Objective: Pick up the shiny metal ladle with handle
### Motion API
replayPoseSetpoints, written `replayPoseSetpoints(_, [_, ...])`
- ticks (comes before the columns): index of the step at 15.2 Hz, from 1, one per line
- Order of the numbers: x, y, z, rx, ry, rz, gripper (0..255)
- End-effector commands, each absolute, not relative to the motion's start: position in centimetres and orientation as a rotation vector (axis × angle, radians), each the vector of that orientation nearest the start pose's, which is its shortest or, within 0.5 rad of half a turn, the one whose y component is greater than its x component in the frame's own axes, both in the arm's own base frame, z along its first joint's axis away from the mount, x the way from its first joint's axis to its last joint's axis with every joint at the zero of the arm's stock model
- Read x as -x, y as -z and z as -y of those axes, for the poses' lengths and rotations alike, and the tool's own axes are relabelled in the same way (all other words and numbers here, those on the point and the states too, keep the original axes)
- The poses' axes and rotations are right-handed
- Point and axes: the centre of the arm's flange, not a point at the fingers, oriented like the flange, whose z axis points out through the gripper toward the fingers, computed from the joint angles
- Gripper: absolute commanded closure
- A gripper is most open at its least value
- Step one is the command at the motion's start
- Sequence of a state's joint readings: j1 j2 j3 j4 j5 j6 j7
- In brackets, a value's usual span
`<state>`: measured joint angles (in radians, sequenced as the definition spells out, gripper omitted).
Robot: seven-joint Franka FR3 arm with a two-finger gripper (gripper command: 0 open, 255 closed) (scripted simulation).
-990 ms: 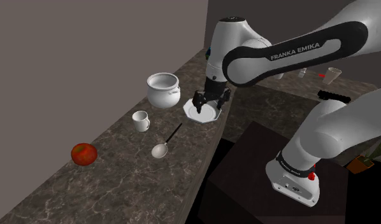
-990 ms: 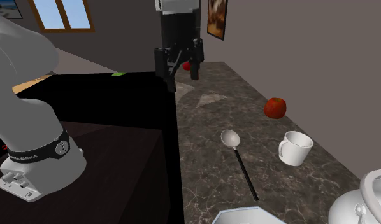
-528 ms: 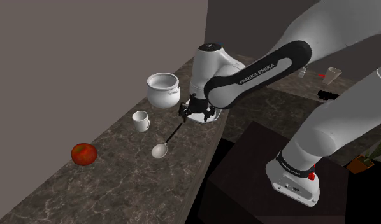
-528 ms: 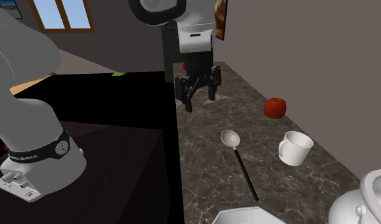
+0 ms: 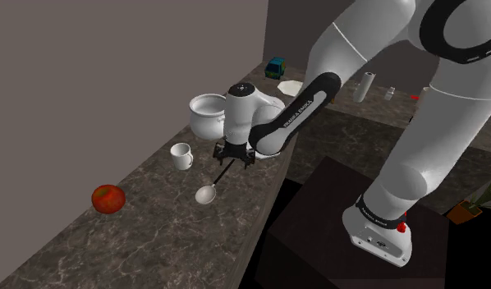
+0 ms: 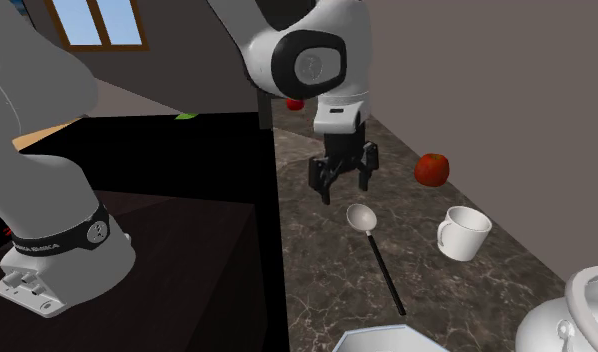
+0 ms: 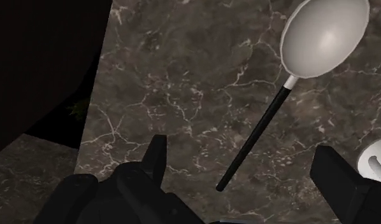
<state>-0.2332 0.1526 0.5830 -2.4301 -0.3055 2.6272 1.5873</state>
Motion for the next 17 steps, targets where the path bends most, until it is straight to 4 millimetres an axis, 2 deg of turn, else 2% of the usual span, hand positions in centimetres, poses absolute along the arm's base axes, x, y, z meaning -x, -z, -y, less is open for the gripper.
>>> replayPoseSetpoints(1, [-47.7,-23.6,-18.2,2.694,0.182,-1.566,0])
replayPoseSetpoints(10, [-54.9,-14.4,-18.6,2.459,0.230,-1.930,0])
replayPoseSetpoints(17, [-54.9,-10.7,-18.6,2.459,0.230,-1.930,0])
